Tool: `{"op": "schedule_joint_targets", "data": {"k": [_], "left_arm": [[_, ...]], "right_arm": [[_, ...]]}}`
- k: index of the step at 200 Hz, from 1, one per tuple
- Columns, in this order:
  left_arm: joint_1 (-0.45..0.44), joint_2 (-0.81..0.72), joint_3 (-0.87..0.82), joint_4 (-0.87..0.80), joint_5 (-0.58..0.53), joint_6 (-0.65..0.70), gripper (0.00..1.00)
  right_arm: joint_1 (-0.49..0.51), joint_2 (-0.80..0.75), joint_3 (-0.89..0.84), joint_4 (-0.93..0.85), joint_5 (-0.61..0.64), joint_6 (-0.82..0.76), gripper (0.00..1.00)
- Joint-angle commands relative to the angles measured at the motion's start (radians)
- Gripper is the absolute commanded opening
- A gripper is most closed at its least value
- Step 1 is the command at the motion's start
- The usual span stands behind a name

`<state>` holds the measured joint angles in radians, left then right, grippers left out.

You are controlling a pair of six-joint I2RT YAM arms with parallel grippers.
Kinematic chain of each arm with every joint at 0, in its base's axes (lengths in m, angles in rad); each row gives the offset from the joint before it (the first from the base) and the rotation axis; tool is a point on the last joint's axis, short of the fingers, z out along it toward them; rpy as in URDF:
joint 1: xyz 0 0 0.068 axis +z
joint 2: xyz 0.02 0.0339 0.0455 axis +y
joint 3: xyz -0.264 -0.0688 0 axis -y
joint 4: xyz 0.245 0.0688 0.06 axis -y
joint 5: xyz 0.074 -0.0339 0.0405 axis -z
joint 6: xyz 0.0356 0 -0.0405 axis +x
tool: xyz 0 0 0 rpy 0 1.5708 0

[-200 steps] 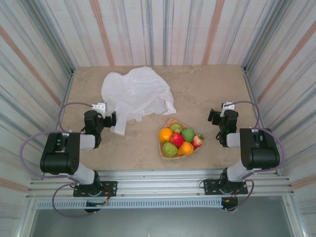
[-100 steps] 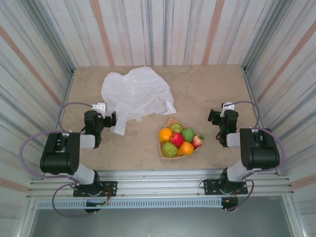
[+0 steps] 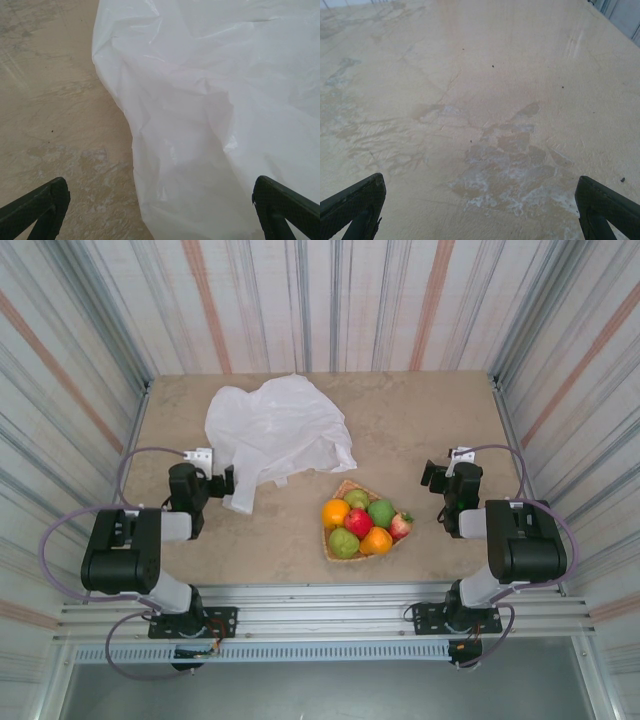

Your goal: Place the fruits into the plastic bag

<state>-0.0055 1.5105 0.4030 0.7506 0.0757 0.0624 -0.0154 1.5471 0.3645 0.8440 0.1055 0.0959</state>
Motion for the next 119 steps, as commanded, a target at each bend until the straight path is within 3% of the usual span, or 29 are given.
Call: {"op": "schedule_joint_targets", "data": {"k": [1, 35, 62, 91, 119], "left_arm": [[0.015, -0.073, 0.042, -0.079, -0.045, -0.034, 0.99], [0.026, -0.228, 0.025, -0.174, -0.194, -0.106, 0.99], [0.028, -0.359, 0.048, -0.325, -0.369, -0.285, 0.99], [0.044, -0.482, 0.119, -0.558, -0.396, -0.504, 0.99], [0.06, -0.532, 0.195, -0.755, -0.308, -0.669, 0.99]], "right_arm": [[-0.002, -0.071, 0.011, -0.028, 0.06, 0.029, 0.99], [-0.02, -0.313, 0.025, -0.279, 0.192, 0.145, 0.99], [-0.094, -0.516, 0.052, -0.499, 0.188, 0.296, 0.99], [-0.158, -0.706, 0.092, -0.659, 0.12, 0.387, 0.99], [-0.164, -0.816, 0.117, -0.708, 0.011, 0.411, 0.99]]}}
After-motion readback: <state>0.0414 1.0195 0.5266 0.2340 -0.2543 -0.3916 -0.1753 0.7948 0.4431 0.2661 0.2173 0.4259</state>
